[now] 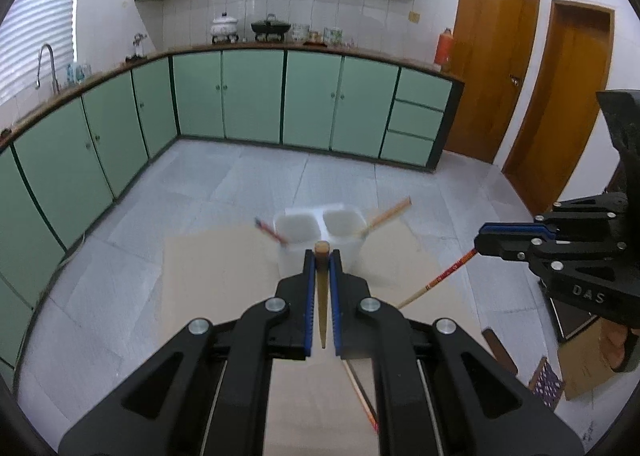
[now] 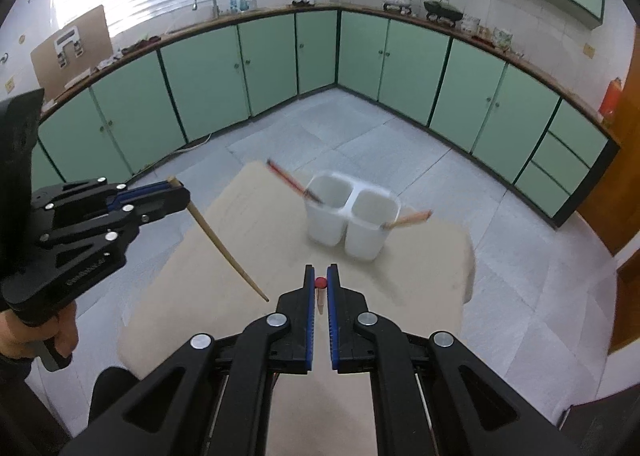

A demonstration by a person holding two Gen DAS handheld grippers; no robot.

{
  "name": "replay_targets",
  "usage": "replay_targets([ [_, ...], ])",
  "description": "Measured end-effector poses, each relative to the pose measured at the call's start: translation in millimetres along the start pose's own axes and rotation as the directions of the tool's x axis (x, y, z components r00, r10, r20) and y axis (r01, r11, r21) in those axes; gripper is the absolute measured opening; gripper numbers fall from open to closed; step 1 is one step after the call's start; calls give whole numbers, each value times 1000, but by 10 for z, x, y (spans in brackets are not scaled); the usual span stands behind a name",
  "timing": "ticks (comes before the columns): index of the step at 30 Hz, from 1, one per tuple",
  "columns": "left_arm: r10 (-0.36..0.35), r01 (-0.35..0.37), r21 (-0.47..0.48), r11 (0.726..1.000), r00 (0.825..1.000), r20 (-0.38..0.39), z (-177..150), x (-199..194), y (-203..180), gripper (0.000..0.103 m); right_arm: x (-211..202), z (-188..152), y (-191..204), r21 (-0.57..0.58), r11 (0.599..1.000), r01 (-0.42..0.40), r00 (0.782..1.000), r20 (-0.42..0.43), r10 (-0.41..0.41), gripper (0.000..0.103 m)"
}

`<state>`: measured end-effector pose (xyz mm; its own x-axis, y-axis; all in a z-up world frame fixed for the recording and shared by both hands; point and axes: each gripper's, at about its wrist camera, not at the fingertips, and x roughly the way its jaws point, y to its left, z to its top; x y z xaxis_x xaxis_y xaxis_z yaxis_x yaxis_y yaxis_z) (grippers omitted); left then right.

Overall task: Organize utensils
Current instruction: 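Lift and carry both chopsticks to the white holder with both tools, then lower both chopsticks into the holder and open both grippers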

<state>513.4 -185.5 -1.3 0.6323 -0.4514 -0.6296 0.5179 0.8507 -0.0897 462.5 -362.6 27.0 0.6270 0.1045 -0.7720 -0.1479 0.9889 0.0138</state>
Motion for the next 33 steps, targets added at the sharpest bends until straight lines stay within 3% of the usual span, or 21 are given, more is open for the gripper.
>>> replay_targets([
  [9, 50, -51, 9, 999, 993, 106, 781, 85, -60, 6, -130, 663, -229, 44, 999, 32, 997, 67, -35, 6],
  [16, 77, -74, -21, 997, 986, 148, 1159, 528, 11, 6, 175, 1028, -467, 83, 994, 76, 992, 93, -83, 6],
  [25, 83, -81, -47, 996, 996, 41, 851, 1429, 190, 6, 1151, 870, -875, 156, 986, 63, 998, -23, -60, 6],
  [30, 89, -90, -48, 995, 996, -6, 623, 1643, 289, 8, 1515, 693, -936, 168, 985, 42, 996, -83, -28, 8],
  [33, 91, -92, -42, 995, 996, -22, 549, 1679, 307, 10, 1534, 618, -920, 168, 985, 42, 996, -83, -28, 10],
])
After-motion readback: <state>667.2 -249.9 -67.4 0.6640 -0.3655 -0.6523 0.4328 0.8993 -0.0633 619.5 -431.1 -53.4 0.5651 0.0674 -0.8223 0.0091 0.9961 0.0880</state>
